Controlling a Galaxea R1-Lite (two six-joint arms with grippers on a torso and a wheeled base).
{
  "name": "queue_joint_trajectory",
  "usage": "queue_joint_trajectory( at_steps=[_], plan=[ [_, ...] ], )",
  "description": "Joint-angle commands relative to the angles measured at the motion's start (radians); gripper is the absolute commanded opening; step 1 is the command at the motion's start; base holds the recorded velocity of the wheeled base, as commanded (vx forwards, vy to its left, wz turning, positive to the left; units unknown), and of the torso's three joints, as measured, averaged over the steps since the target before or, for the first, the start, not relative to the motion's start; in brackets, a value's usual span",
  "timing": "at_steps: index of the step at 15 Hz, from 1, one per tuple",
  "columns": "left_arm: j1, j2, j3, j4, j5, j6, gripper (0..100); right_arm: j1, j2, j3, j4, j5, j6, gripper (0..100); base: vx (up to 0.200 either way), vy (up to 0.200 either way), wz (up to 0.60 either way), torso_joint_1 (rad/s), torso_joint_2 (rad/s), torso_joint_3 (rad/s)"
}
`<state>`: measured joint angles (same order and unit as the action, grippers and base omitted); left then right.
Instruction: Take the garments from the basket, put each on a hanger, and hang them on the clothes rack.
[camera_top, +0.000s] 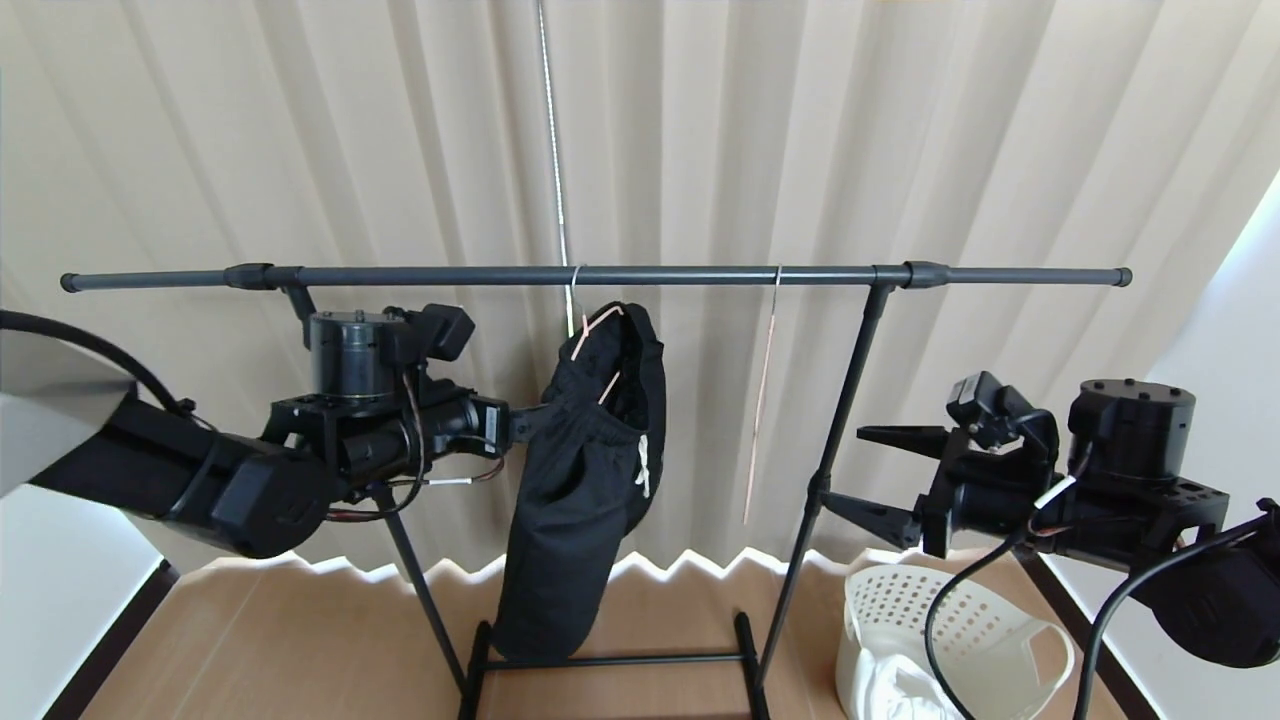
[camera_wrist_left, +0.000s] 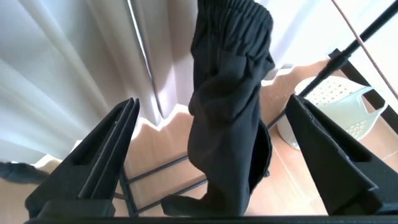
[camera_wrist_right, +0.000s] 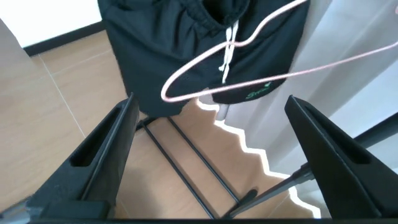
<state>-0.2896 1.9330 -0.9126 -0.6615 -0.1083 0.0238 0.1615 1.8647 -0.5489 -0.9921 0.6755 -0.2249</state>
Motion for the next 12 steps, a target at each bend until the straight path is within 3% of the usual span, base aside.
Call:
queue_joint_trajectory(
  at_steps=[1, 3, 5, 7, 12],
  plan=[
    [0.0, -0.275, 0.181, 0.0, -0.004, 0.004, 100, 0.004, -0.145, -0.028, 0.001, -0.05, 0.133, 100, 0.0, 0.0, 0.0, 0.0, 0.0, 0.0],
    [0.0, -0.451, 0.3, 0.002, -0.004, 0.007, 100, 0.0, -0.277, -0.066, 0.043, -0.113, 0.231, 100, 0.0, 0.0, 0.0, 0.0, 0.0, 0.0],
    [0.0, -0.595, 0.388, 0.022, -0.005, 0.021, 100, -0.007, -0.368, -0.069, 0.135, -0.191, 0.229, 100, 0.0, 0.0, 0.0, 0.0, 0.0, 0.0],
    [0.0, -0.793, 0.518, 0.111, -0.021, 0.033, 100, -0.007, -0.522, 0.057, 0.237, -0.309, 0.17, 100, 0.0, 0.0, 0.0, 0.0, 0.0, 0.0],
    [0.013, -1.069, 0.776, 0.12, -0.042, 0.031, 100, 0.027, -0.8, 0.46, 0.244, -0.318, 0.139, 100, 0.0, 0.0, 0.0, 0.0, 0.0, 0.0]
  ],
)
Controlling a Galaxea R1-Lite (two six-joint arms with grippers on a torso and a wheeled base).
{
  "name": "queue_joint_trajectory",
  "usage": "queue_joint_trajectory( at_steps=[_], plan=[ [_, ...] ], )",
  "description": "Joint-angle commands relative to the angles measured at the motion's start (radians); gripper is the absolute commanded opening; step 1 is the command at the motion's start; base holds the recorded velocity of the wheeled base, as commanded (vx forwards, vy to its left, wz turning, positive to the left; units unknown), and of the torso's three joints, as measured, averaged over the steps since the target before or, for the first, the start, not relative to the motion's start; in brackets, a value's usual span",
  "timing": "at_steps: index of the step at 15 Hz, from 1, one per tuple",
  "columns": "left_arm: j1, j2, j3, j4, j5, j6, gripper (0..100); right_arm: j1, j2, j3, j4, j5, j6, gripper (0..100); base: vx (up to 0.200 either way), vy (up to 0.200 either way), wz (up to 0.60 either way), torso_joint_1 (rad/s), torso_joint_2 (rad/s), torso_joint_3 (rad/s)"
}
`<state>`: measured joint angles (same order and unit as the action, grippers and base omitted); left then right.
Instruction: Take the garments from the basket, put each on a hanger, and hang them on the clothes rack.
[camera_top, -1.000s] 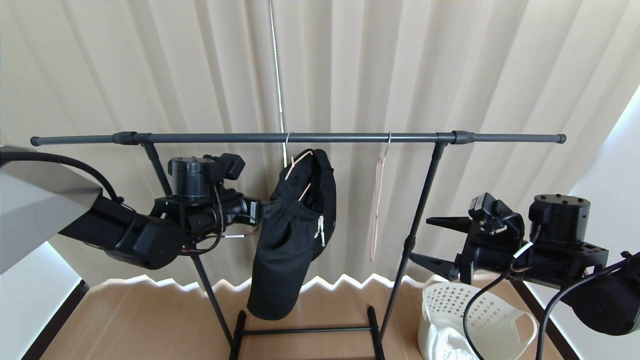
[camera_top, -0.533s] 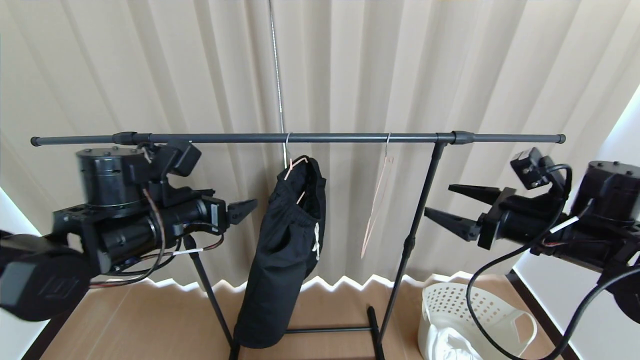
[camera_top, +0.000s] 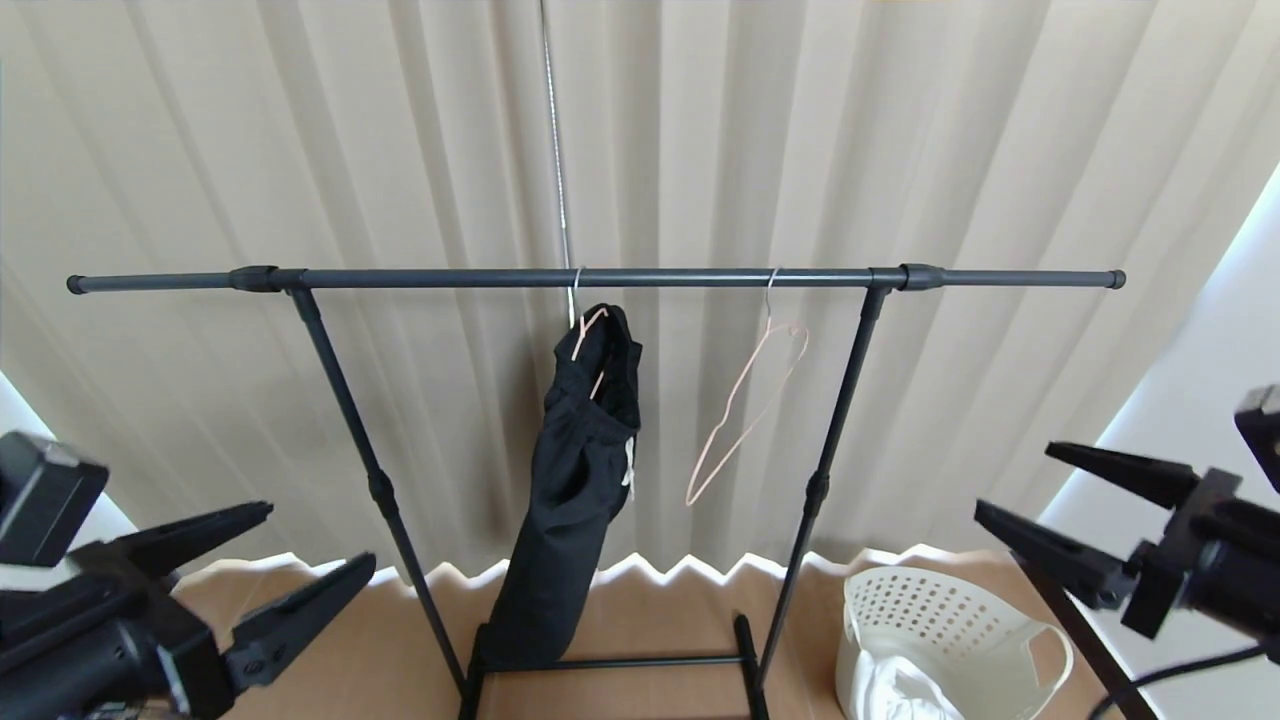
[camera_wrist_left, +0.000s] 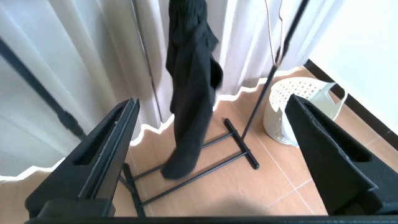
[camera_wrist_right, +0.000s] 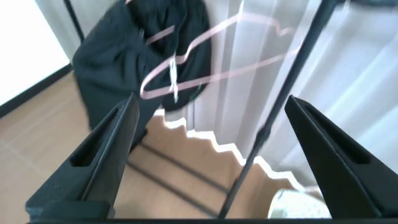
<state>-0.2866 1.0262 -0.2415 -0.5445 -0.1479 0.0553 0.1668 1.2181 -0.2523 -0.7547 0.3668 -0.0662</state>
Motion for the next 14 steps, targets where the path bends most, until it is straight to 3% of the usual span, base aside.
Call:
queue_joint_trajectory(
  at_steps=[1, 2, 3, 5, 7, 9, 10, 12, 14],
  plan=[
    [0.018, -0.182, 0.137, 0.005, -0.002, -0.008, 100, 0.025, -0.164, 0.212, 0.003, -0.008, -0.027, 100, 0.0, 0.0, 0.0, 0.0, 0.0, 0.0],
    [0.067, -0.218, 0.208, 0.003, -0.012, -0.015, 100, 0.025, -0.218, 0.252, 0.029, -0.003, -0.034, 100, 0.0, 0.0, 0.0, 0.0, 0.0, 0.0],
    [0.078, -0.242, 0.237, 0.003, -0.03, -0.02, 100, 0.025, -0.29, 0.252, 0.133, -0.005, -0.027, 100, 0.0, 0.0, 0.0, 0.0, 0.0, 0.0],
    [0.083, -0.279, 0.241, 0.003, -0.047, -0.04, 100, 0.025, -0.43, 0.252, 0.299, -0.002, -0.029, 100, 0.0, 0.0, 0.0, 0.0, 0.0, 0.0],
    [0.112, -0.367, 0.241, 0.101, -0.045, -0.1, 100, 0.026, -0.632, 0.252, 0.537, -0.005, -0.035, 100, 0.0, 0.0, 0.0, 0.0, 0.0, 0.0],
    [0.124, -0.474, 0.241, 0.198, -0.045, -0.1, 100, 0.023, -0.758, 0.252, 0.633, -0.011, -0.034, 100, 0.0, 0.0, 0.0, 0.0, 0.0, 0.0],
    [0.118, -0.587, 0.241, 0.297, -0.045, -0.098, 100, 0.022, -0.835, 0.252, 0.692, -0.02, -0.032, 100, 0.0, 0.0, 0.0, 0.0, 0.0, 0.0],
    [0.121, -0.719, 0.241, 0.446, -0.045, -0.114, 100, 0.007, -0.897, 0.252, 0.695, -0.046, -0.03, 100, 0.0, 0.0, 0.0, 0.0, 0.0, 0.0],
    [0.124, -0.773, 0.241, 0.474, -0.029, -0.121, 100, -0.02, -0.979, 0.252, 0.698, -0.094, -0.03, 100, 0.0, 0.0, 0.0, 0.0, 0.0, 0.0]
  ],
)
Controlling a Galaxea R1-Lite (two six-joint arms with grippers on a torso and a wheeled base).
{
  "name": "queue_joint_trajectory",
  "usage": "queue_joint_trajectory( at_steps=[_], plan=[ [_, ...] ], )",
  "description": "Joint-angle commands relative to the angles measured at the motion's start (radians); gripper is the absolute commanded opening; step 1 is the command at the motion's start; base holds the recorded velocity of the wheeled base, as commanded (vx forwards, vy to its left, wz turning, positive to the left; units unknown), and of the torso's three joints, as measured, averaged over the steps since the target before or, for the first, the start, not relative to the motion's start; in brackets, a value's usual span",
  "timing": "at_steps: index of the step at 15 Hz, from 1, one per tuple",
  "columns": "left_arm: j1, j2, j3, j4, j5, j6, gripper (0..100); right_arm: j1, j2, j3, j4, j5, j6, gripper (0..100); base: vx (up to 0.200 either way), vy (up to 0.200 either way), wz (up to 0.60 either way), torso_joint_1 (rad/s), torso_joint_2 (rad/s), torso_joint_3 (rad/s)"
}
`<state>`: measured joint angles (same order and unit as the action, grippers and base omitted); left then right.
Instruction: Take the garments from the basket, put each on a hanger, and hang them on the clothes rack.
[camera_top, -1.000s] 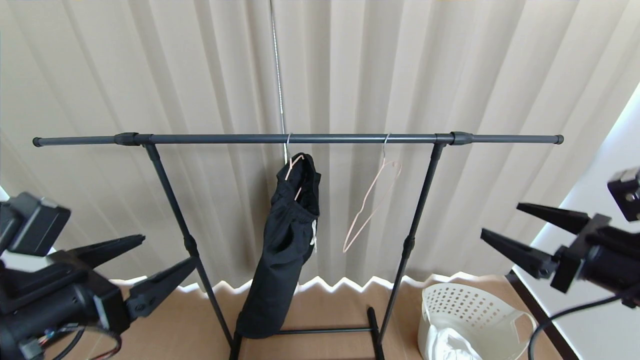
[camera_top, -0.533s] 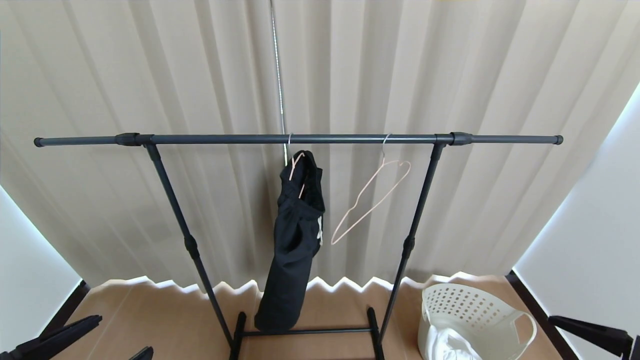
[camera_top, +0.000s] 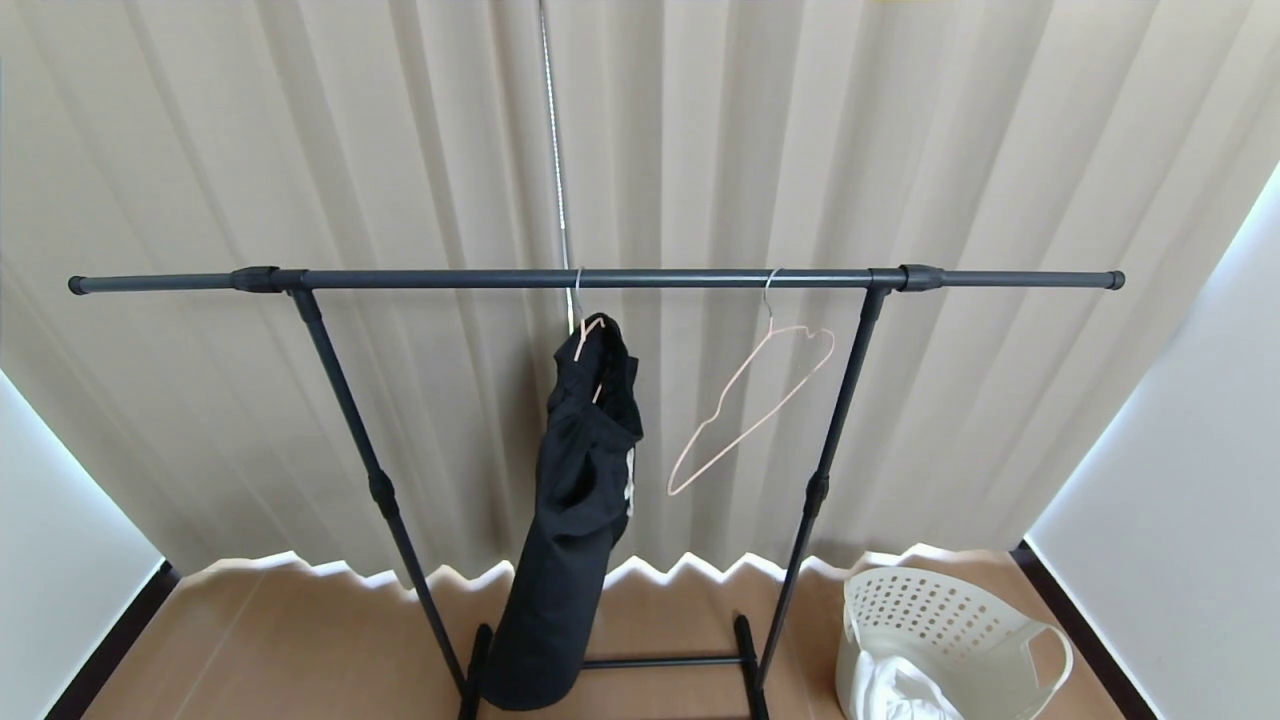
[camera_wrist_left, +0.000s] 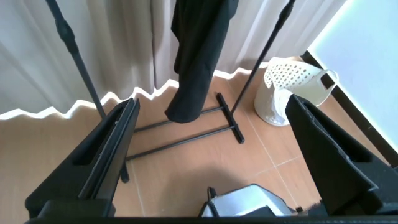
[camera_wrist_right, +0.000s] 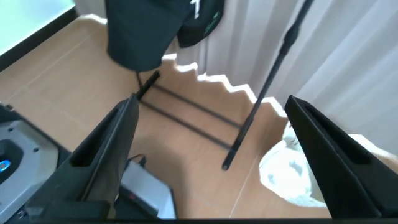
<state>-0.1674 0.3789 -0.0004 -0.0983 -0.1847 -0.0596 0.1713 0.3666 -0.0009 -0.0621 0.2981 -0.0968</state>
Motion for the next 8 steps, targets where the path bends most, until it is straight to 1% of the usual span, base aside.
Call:
queue_joint_trajectory(
  at_steps=[1, 2, 4, 5, 6, 7, 8],
  plan=[
    [0.008, -0.146, 0.0, 0.034, 0.039, -0.003, 100, -0.032, -0.156, 0.001, 0.007, -0.039, 0.0, 100, 0.0, 0.0, 0.0, 0.0, 0.0, 0.0],
    [0.006, -0.19, 0.0, 0.035, 0.087, 0.007, 100, -0.042, -0.187, 0.001, 0.008, -0.06, 0.0, 100, 0.0, 0.0, 0.0, 0.0, 0.0, 0.0],
    [0.008, -0.29, 0.0, 0.065, 0.151, 0.073, 100, -0.053, -0.248, 0.001, 0.012, -0.109, 0.002, 100, 0.0, 0.0, 0.0, 0.0, 0.0, 0.0],
    [0.008, -0.29, 0.0, 0.069, 0.208, 0.083, 100, -0.061, -0.268, 0.001, 0.01, -0.129, 0.005, 100, 0.0, 0.0, 0.0, 0.0, 0.0, 0.0],
    [0.008, -0.29, 0.0, 0.068, 0.258, 0.086, 100, -0.092, -0.273, 0.001, 0.008, -0.162, 0.006, 100, 0.0, 0.0, 0.0, 0.0, 0.0, 0.0],
    [0.008, -0.288, 0.0, 0.068, 0.264, 0.092, 100, -0.148, -0.301, 0.001, 0.013, -0.171, 0.003, 100, 0.0, 0.0, 0.0, 0.0, 0.0, 0.0],
    [0.008, -0.29, 0.0, 0.068, 0.266, 0.116, 100, -0.165, -0.33, 0.001, 0.015, -0.171, -0.004, 100, 0.0, 0.0, 0.0, 0.0, 0.0, 0.0]
  ],
)
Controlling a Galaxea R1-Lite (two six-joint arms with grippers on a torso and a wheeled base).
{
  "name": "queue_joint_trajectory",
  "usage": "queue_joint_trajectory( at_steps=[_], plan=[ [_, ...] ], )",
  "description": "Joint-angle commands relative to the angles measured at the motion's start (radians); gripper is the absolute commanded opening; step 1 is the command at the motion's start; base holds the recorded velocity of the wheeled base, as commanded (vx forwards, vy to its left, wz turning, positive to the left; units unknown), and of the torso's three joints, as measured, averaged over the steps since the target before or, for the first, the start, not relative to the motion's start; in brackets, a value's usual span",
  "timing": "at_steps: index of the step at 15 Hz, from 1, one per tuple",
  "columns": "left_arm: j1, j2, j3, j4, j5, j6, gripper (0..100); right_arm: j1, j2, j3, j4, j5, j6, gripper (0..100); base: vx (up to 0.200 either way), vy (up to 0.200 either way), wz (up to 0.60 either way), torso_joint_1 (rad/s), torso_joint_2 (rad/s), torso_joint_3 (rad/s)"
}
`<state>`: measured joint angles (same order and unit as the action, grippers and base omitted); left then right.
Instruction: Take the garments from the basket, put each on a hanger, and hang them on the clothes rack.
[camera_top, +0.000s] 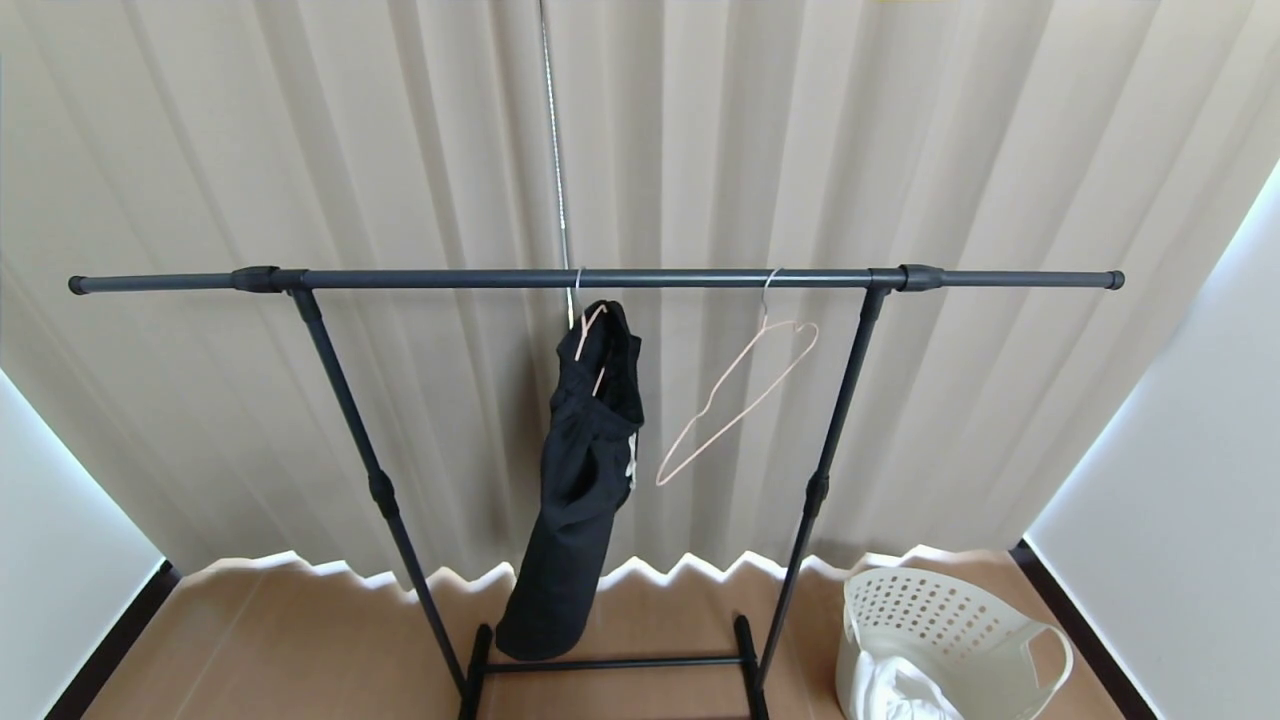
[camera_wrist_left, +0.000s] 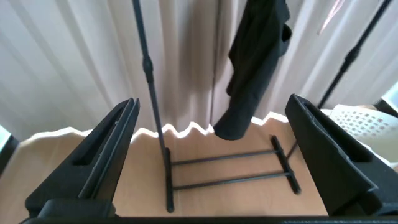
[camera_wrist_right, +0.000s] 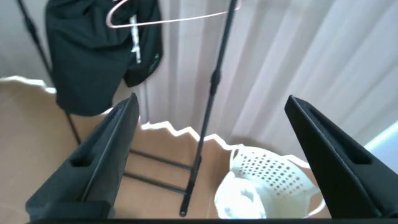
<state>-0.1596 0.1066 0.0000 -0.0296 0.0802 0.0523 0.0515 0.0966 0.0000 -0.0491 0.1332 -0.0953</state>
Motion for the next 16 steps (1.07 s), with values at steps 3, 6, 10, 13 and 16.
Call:
queue_joint_trajectory(
  at_steps=[3, 6, 10, 13, 16],
  plan=[
    [0.1, 0.012, 0.0, 0.002, 0.013, 0.043, 100, -0.047, -0.084, 0.0, -0.001, -0.001, -0.009, 100, 0.0, 0.0, 0.0, 0.0, 0.0, 0.0],
    [0.209, -0.041, 0.0, 0.0, -0.036, 0.011, 100, -0.047, -0.084, 0.0, -0.003, 0.0, 0.003, 100, 0.0, 0.0, 0.0, 0.0, 0.0, 0.0],
    [0.206, -0.045, 0.0, -0.001, -0.068, -0.045, 100, -0.047, -0.086, 0.0, -0.001, 0.049, 0.012, 100, 0.0, 0.0, 0.0, 0.0, 0.0, 0.0],
    [0.19, -0.048, 0.0, -0.001, -0.069, -0.045, 100, -0.047, -0.086, 0.0, -0.001, 0.049, 0.016, 100, 0.0, 0.0, 0.0, 0.0, 0.0, 0.0],
    [0.166, -0.1, 0.0, -0.001, -0.074, -0.042, 100, -0.047, -0.086, 0.0, -0.003, 0.049, 0.025, 100, 0.0, 0.0, 0.0, -0.118, 0.28, 0.152]
  ],
)
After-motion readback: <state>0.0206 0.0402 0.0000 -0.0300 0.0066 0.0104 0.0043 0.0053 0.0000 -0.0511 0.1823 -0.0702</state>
